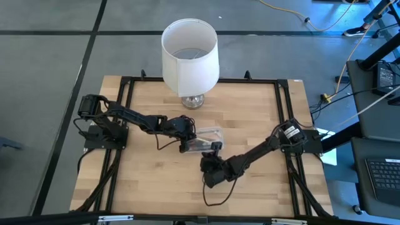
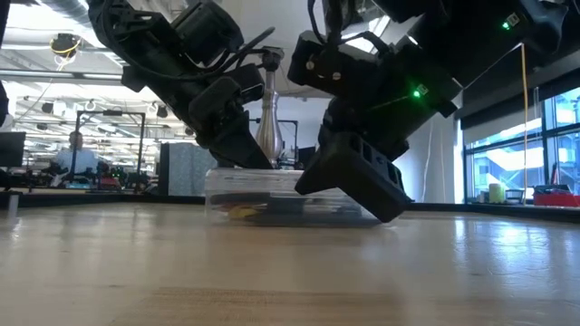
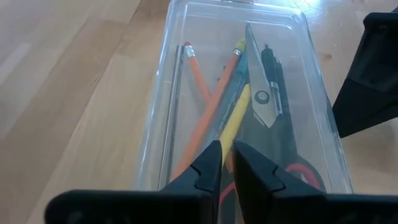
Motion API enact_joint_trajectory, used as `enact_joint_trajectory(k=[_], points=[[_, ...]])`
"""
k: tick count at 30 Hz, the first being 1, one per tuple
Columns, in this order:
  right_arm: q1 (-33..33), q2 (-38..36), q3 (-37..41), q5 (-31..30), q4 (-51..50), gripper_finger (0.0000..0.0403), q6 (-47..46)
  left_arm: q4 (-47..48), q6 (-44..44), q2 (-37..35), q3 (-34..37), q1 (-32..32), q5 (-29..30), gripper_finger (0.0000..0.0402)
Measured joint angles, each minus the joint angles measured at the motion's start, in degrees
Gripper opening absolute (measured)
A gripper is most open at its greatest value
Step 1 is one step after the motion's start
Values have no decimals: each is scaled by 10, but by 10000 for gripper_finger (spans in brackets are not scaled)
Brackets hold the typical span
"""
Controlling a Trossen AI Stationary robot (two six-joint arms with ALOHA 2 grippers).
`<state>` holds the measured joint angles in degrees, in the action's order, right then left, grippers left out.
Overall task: Pick & place school supplies into a supply box
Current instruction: Close the transparent supply box
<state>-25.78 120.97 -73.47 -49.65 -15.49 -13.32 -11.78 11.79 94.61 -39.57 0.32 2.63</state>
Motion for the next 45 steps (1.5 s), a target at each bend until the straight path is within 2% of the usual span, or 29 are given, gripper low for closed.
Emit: enact_joint_trajectory(k=[11, 16, 19, 22, 27, 31, 34, 39, 42, 45], points=[[21, -1, 16, -1, 14, 1, 0, 11, -1, -1, -1, -1, 5, 14], [5, -7, 5, -8, -2, 3, 67, 10, -5, -1, -1, -2, 10, 6], [-8, -40, -3, -30, -12, 2, 102, 11, -6, -1, -1, -2, -1, 5], [-12, -87, -5, -43, -50, 3, 99, 10, -27, -1, -1, -1, -13, 5], [1, -162, 5, 20, -169, 4, 48, 10, -63, -1, -1, 0, -18, 1], [20, -211, 53, 106, -182, 4, 64, 10, -93, -1, -1, 0, -27, 4], [31, -239, 100, 143, -156, 5, 129, 10, -96, -1, -1, 1, -27, 11], [59, -265, 183, 150, -30, 11, 187, 8, -128, -1, -1, 1, -27, 32], [85, -267, 225, 153, 48, 24, 229, 6, -132, -1, -1, 1, -29, 49], [110, -268, 248, 183, 103, 44, 254, 5, -132, 0, -1, 1, -29, 64]])
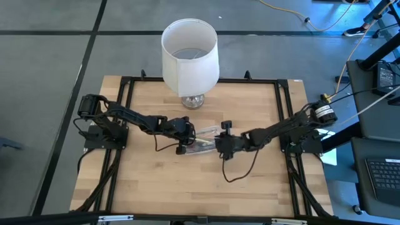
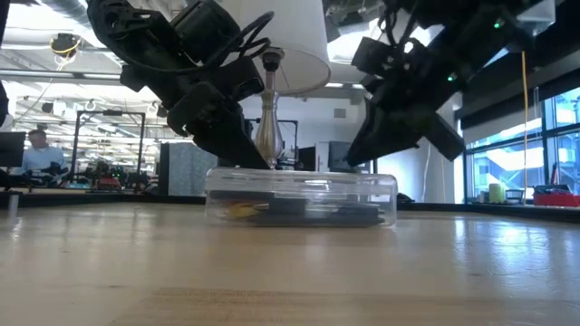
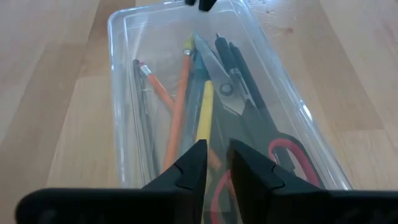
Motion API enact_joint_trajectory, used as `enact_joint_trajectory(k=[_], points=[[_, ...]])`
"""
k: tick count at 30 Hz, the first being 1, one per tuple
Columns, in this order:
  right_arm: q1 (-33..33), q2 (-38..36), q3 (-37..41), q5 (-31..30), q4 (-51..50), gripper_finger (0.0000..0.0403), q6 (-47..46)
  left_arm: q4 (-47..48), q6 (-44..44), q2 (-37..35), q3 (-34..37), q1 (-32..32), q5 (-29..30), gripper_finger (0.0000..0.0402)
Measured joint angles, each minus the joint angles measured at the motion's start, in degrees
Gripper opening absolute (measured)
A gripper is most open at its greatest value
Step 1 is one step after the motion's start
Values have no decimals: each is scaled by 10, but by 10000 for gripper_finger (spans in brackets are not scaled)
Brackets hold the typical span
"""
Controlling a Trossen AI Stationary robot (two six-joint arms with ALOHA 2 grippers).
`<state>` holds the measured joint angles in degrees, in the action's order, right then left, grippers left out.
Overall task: Pick & place school supplies into a supply box
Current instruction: Close the transparent supply box
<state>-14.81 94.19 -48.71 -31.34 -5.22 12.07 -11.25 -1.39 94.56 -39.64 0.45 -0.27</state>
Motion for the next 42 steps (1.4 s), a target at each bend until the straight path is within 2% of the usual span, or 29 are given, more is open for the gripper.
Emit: enact_joint_trajectory(k=[6, 10, 12, 15, 20, 28, 35, 42], points=[[38, 0, -1, 72, 20, 113, 4, -8, -12, 0, 1, 0, 2, 81], [50, 0, -2, 154, 44, 164, 19, -19, -9, 2, 2, 0, 3, 84], [54, 0, -2, 188, 47, 182, 39, -25, -9, 3, 2, 0, 4, 84], [55, 0, -2, 207, 47, 197, 49, -28, -8, 3, 2, 0, 4, 84], [63, 0, 6, 206, 50, 200, 47, -29, -4, 3, 2, 0, 2, 84], [91, -2, 21, 282, 55, 182, -18, -27, 15, 3, 2, -1, 3, 84], [92, -2, 38, 286, 71, 170, -78, -27, 17, 3, 2, -1, 23, 84], [75, -1, 39, 289, 75, 168, -123, -26, 20, 3, 1, -1, 18, 84]])
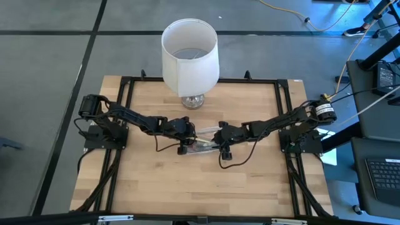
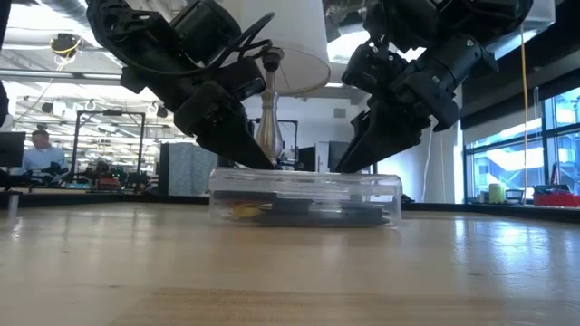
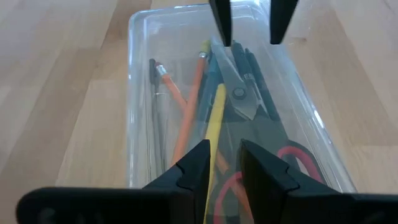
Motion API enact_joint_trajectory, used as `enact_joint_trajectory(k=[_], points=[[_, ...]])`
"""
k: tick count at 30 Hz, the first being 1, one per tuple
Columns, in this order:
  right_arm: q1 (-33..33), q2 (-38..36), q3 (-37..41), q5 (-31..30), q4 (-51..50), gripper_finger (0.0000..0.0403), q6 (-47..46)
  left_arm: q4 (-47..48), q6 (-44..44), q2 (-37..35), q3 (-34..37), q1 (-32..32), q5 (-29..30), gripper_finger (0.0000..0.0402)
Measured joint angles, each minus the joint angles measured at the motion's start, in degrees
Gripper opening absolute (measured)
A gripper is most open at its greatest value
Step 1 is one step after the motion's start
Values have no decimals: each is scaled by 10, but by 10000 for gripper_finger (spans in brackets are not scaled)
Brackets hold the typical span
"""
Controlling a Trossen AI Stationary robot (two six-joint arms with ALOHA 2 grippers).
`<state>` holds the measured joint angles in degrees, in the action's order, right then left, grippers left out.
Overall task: Pick & place school supplies into a supply box
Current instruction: Close the transparent supply box
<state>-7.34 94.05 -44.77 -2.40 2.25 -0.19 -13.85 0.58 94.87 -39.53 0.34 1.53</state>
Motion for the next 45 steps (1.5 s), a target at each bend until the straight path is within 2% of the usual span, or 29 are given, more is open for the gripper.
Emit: enact_joint_trajectory(k=[16, 45], points=[[-32, 1, 1, -20, -2, 168, -46, 0, 12, 0, 0, -1, -9, 84], [-42, 1, 1, -2, 4, 168, -70, 0, 12, 0, 0, -1, -17, 84]])
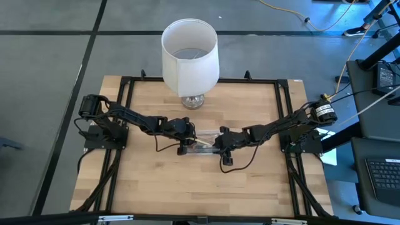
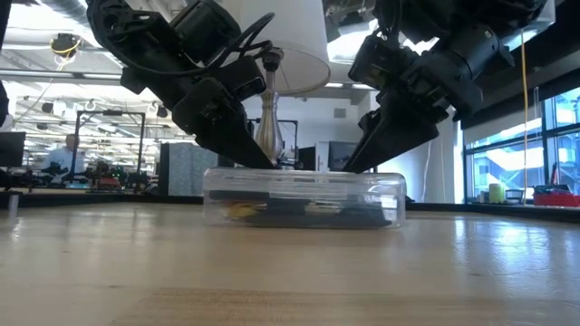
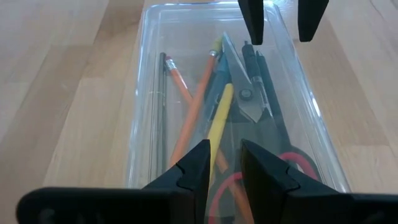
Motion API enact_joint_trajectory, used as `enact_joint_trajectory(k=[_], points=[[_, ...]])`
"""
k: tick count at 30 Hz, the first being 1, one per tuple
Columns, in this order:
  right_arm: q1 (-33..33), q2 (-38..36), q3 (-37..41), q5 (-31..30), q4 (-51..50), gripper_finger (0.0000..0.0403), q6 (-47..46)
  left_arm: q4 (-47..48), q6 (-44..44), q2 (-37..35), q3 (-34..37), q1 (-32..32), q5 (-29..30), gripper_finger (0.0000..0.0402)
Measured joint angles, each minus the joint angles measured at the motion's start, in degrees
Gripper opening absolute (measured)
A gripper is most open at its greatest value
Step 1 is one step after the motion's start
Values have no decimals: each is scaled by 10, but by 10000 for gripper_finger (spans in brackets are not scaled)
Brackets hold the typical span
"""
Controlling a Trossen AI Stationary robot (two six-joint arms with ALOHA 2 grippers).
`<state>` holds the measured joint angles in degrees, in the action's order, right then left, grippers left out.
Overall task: Pick & place school supplies into a supply box
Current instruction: Close the transparent supply box
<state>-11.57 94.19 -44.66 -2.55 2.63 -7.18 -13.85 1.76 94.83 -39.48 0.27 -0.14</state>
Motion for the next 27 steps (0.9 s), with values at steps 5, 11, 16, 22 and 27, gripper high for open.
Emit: enact_joint_trajectory(k=[5, 11, 16, 22, 27], points=[[-4, 0, 0, 6, 1, 168, -1, 0, 0, 0, 0, 0, -1, 84], [-15, 0, 0, -5, 5, 168, 0, 0, 0, 0, 0, 0, -6, 84], [-15, 0, 0, -19, 3, 168, 0, 0, 0, 0, 0, 0, -10, 84], [-15, 0, 0, -32, -6, 168, 0, 0, 7, 0, 0, 1, -11, 84], [-15, 0, 0, -34, -6, 168, 0, 0, 6, 0, 0, 1, -19, 84]])
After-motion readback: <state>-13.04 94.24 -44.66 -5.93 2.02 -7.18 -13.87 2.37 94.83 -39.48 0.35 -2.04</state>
